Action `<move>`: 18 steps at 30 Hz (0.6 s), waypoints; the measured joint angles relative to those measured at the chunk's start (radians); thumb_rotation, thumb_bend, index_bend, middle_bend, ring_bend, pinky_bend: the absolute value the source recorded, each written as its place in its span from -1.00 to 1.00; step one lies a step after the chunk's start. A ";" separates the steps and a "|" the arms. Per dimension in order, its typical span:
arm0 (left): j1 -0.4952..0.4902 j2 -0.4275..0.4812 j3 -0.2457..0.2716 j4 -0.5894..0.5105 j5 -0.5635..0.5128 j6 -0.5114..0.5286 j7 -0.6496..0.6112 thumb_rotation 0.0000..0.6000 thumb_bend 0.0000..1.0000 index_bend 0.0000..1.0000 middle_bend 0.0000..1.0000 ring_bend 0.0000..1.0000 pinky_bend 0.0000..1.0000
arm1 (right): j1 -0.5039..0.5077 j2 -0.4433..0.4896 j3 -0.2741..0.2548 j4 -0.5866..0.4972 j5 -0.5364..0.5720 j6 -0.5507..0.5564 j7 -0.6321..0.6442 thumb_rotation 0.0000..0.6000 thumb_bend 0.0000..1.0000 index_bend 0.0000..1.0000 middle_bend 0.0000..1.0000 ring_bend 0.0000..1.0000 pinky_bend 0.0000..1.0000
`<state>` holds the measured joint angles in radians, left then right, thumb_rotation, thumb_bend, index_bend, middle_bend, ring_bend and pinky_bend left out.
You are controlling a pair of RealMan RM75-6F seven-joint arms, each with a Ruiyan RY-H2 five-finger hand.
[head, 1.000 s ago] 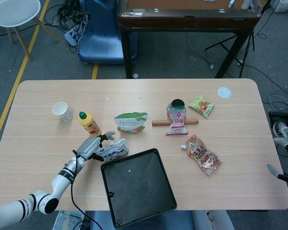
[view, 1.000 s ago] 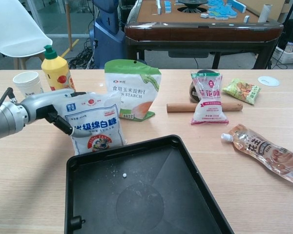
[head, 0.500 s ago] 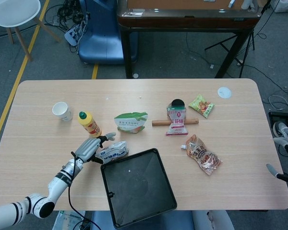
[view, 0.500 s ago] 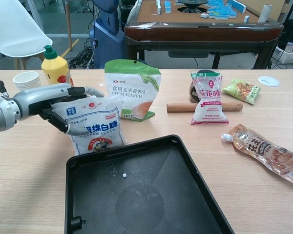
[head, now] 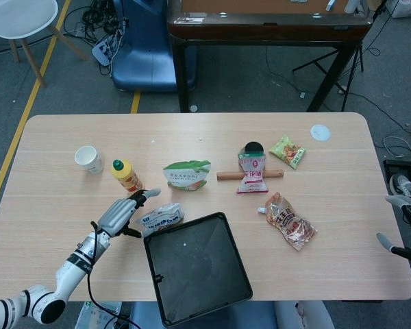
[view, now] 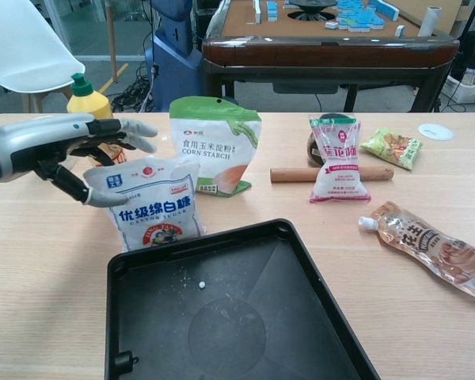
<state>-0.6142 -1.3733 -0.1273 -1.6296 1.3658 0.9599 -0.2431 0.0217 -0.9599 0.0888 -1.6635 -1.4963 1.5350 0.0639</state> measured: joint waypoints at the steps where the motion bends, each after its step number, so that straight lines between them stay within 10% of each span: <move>1: 0.003 0.014 0.002 -0.016 0.007 0.007 0.002 1.00 -0.56 -0.82 -0.75 -0.85 -0.50 | 0.001 0.000 0.000 0.000 0.000 -0.001 0.000 1.00 -0.61 -0.51 -0.48 -0.59 -0.57; 18: 0.133 0.257 0.030 -0.189 0.068 0.227 0.113 1.00 -0.56 -0.82 -0.75 -0.85 -0.50 | 0.021 0.008 -0.007 -0.003 -0.014 -0.033 0.002 1.00 -0.61 -0.51 -0.48 -0.59 -0.57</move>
<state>-0.4810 -1.1163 -0.0968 -1.8182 1.4337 1.1873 -0.1297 0.0429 -0.9522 0.0815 -1.6667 -1.5100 1.5015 0.0663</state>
